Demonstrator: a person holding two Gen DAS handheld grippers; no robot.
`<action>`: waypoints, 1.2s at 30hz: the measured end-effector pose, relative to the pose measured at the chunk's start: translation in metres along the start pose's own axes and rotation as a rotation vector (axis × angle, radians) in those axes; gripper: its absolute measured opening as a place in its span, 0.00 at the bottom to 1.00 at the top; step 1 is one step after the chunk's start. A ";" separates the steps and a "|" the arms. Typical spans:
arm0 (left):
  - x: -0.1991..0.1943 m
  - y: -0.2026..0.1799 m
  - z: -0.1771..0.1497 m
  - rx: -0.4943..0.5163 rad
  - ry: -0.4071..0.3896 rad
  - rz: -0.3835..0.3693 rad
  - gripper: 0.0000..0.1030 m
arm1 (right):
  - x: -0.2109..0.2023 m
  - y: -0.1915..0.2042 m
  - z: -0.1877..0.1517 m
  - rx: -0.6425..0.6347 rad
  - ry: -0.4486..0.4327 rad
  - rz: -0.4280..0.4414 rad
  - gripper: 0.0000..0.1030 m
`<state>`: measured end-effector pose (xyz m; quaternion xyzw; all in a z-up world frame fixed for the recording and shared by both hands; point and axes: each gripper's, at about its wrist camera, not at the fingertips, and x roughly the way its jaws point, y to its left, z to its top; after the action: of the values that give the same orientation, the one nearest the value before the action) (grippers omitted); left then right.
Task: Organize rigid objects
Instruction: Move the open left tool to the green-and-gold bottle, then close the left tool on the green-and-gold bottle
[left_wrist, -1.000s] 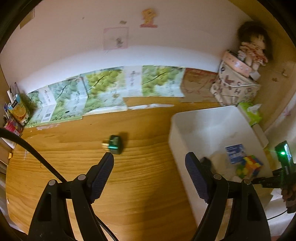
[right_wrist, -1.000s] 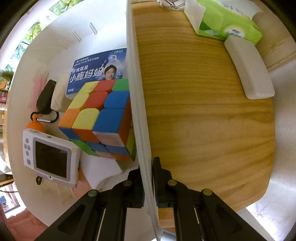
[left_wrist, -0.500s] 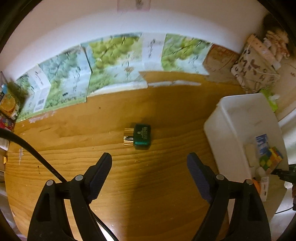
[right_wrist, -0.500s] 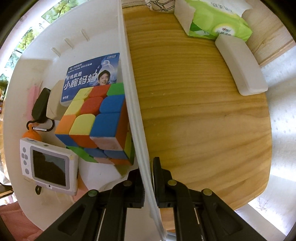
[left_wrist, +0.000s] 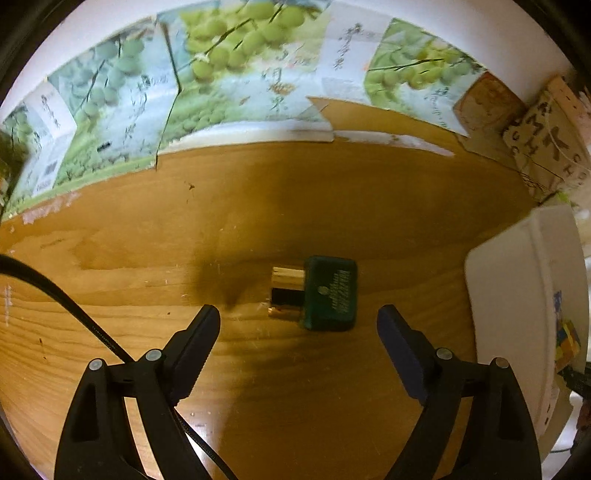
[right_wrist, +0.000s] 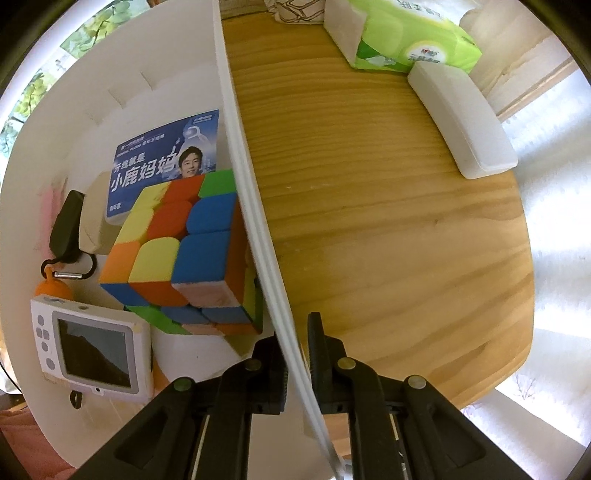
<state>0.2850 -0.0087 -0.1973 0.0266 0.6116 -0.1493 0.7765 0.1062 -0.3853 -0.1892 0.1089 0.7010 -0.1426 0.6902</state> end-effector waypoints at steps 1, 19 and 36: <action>0.003 0.002 0.000 -0.007 0.003 -0.001 0.86 | 0.000 0.000 0.001 0.005 0.002 -0.002 0.10; 0.005 0.011 0.001 -0.046 -0.098 -0.009 0.76 | 0.002 0.001 0.010 0.050 0.021 -0.034 0.12; 0.000 0.010 -0.004 -0.071 -0.157 -0.027 0.45 | -0.003 0.007 -0.003 0.038 -0.015 -0.047 0.13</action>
<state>0.2836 0.0021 -0.1994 -0.0210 0.5540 -0.1395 0.8204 0.1057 -0.3777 -0.1866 0.1044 0.6956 -0.1730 0.6895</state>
